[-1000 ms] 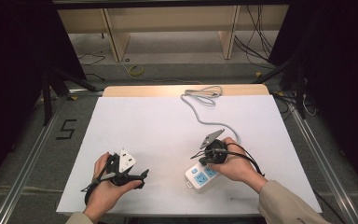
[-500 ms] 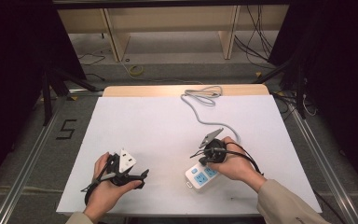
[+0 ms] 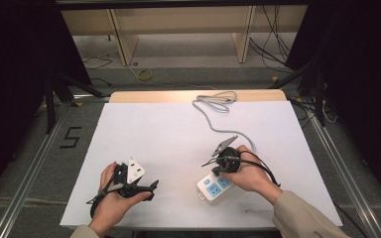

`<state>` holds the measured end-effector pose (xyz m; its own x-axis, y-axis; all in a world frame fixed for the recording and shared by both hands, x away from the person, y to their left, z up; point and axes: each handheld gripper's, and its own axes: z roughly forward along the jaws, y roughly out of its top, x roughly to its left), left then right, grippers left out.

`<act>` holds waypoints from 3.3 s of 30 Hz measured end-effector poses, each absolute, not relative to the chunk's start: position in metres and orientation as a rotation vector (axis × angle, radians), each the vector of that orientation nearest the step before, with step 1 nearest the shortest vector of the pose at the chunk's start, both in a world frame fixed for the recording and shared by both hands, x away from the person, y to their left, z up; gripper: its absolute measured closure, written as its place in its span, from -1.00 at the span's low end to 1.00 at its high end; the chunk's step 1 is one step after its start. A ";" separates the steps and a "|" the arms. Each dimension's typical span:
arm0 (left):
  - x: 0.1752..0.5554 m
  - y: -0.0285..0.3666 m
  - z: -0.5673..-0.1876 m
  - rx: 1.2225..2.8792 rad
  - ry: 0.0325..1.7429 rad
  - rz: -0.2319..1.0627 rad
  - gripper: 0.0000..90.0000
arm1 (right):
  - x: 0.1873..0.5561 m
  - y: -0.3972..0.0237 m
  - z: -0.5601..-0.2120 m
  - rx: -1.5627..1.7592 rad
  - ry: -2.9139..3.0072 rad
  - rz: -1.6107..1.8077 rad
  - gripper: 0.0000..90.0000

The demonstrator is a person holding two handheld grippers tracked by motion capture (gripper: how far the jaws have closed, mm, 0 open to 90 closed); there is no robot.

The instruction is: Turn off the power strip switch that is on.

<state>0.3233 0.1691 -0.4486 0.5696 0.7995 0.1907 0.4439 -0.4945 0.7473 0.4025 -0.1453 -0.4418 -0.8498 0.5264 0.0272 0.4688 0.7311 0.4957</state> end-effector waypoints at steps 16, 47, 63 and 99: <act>0.324 0.170 -0.449 2.149 0.991 0.694 -0.73 | 0.403 -0.146 -0.441 0.802 2.808 0.737 1.00; 0.325 0.167 -0.450 2.148 0.993 0.691 -0.73 | 0.405 -0.143 -0.440 0.825 2.821 0.706 1.00; 0.324 0.167 -0.450 2.157 0.987 0.692 -0.73 | 0.404 -0.143 -0.440 0.816 2.824 0.692 1.00; 0.325 0.165 -0.450 2.156 0.980 0.692 -0.73 | 0.405 -0.143 -0.440 0.824 2.830 0.697 1.00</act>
<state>0.3247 0.1652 -0.4499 0.5791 0.7932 0.1885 0.4428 -0.5002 0.7442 0.4050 -0.1434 -0.4400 -0.8462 0.5326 0.0197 0.4808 0.7470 0.4592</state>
